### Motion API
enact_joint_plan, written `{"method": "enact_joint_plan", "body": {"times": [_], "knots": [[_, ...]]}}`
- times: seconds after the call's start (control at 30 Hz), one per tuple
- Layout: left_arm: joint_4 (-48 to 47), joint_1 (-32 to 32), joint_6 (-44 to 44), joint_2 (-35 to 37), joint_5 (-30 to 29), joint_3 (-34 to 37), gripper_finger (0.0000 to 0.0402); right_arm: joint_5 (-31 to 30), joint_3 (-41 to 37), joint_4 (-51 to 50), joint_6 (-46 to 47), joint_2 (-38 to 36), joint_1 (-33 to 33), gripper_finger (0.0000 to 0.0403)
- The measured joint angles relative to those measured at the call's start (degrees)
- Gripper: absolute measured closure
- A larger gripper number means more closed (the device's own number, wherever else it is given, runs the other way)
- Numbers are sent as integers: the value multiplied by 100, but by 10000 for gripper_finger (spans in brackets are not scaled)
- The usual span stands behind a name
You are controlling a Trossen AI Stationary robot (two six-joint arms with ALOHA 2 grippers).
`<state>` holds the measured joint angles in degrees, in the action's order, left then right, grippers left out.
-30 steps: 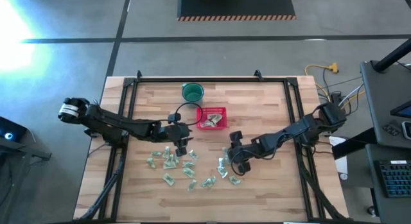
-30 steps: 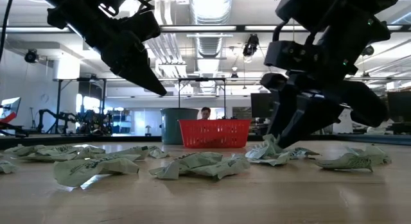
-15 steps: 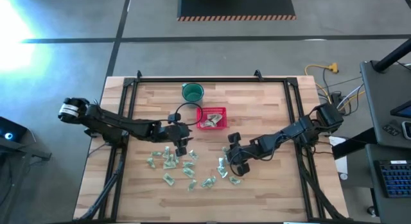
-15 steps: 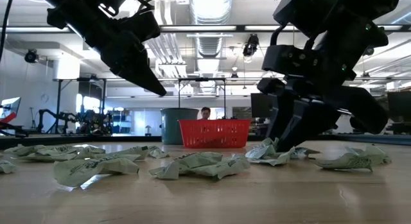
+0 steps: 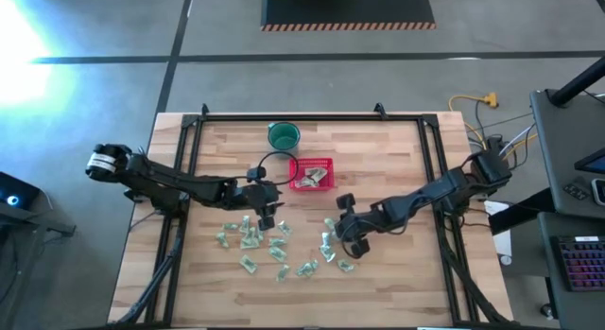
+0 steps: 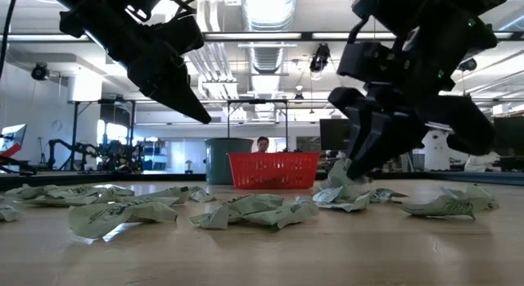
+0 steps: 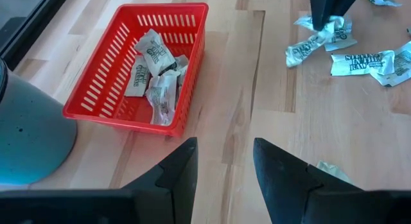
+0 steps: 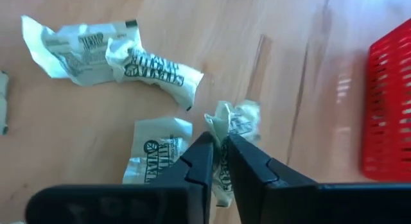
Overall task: Pick and place items into bin
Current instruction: Put the light green stevia packet into the red bin
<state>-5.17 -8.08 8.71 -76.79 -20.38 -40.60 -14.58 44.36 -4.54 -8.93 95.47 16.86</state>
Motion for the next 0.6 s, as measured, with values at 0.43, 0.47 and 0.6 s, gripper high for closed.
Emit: {"method": "enact_joint_plan", "body": {"times": [0.43, 0.47, 0.6], "knots": [[-2, 0, 0, 0, 2, 0, 267, -57, 157, 21, -415, -618, -2, 385], [-4, 0, 0, 0, 2, 2, 267, -57, 175, 20, -401, -626, -2, 385], [-4, 2, 2, 0, 4, 2, 267, -36, 192, -57, -243, -556, -4, 385]]}}
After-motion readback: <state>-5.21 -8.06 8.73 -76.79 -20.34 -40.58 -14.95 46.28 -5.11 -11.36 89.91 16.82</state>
